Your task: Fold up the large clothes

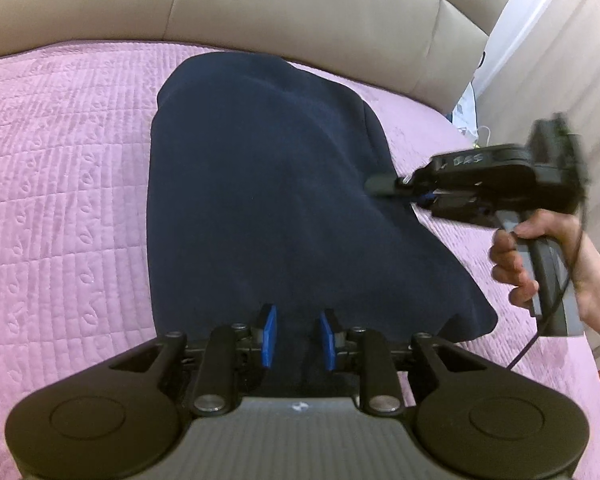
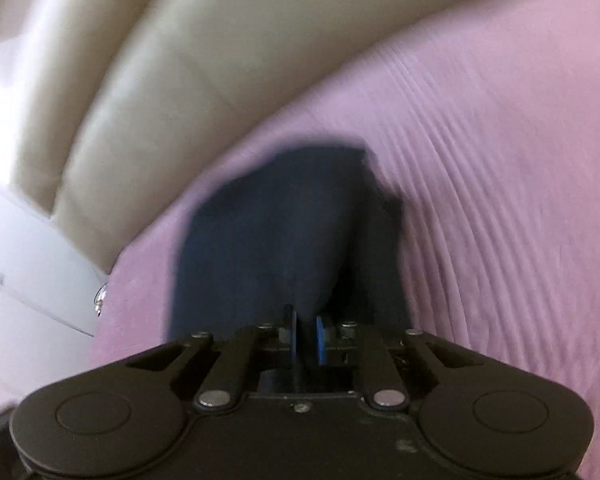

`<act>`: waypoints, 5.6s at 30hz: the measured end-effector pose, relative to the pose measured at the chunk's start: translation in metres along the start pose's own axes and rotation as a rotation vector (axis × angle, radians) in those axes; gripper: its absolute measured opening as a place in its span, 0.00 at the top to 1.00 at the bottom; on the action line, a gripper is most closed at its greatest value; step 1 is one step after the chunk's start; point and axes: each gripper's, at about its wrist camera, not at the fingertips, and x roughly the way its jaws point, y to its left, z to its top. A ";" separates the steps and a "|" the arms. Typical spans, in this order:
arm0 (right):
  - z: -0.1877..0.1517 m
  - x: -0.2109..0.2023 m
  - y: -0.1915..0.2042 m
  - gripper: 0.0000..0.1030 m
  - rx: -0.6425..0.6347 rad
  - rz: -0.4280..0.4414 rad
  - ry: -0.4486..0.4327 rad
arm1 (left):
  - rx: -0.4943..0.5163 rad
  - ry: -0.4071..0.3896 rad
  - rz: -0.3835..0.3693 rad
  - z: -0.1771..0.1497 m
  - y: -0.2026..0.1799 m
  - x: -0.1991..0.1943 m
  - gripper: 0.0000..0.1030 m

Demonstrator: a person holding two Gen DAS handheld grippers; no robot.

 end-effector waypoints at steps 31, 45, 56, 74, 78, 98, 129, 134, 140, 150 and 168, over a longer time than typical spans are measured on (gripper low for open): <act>-0.017 -0.025 -0.022 0.02 0.045 -0.227 0.217 | -0.195 0.169 -0.236 0.005 0.029 -0.006 0.14; 0.025 0.032 0.002 0.01 -0.046 -0.210 0.299 | -0.288 0.111 -0.084 0.099 0.109 0.028 0.00; 0.017 0.068 -0.039 0.00 0.089 -0.035 0.417 | -0.302 0.221 -0.205 0.098 0.114 0.091 0.00; 0.002 0.098 -0.028 0.00 0.014 0.069 0.379 | -0.224 0.204 -0.233 0.096 0.100 0.116 0.00; -0.001 0.099 -0.030 0.00 0.046 0.094 0.349 | -0.218 0.195 -0.234 0.094 0.099 0.108 0.00; 0.006 0.109 -0.005 0.40 0.048 0.060 0.377 | -0.161 0.121 -0.186 0.084 0.086 0.100 0.18; -0.055 -0.110 0.233 0.53 -0.075 0.160 0.143 | -0.067 -0.132 -0.183 0.019 0.000 -0.223 0.33; -0.096 -0.102 0.242 0.53 -0.064 0.206 0.209 | -0.096 -0.130 -0.141 -0.035 0.006 -0.265 0.32; -0.139 -0.051 0.216 0.53 0.029 0.188 0.310 | -0.171 -0.075 -0.110 -0.080 0.043 -0.248 0.30; -0.177 0.024 0.119 0.31 0.087 -0.004 0.401 | -0.377 0.142 -0.091 -0.124 0.136 -0.132 0.25; -0.242 -0.009 0.169 0.00 -0.243 -0.183 0.431 | -0.243 0.221 -0.013 -0.184 0.108 -0.147 0.00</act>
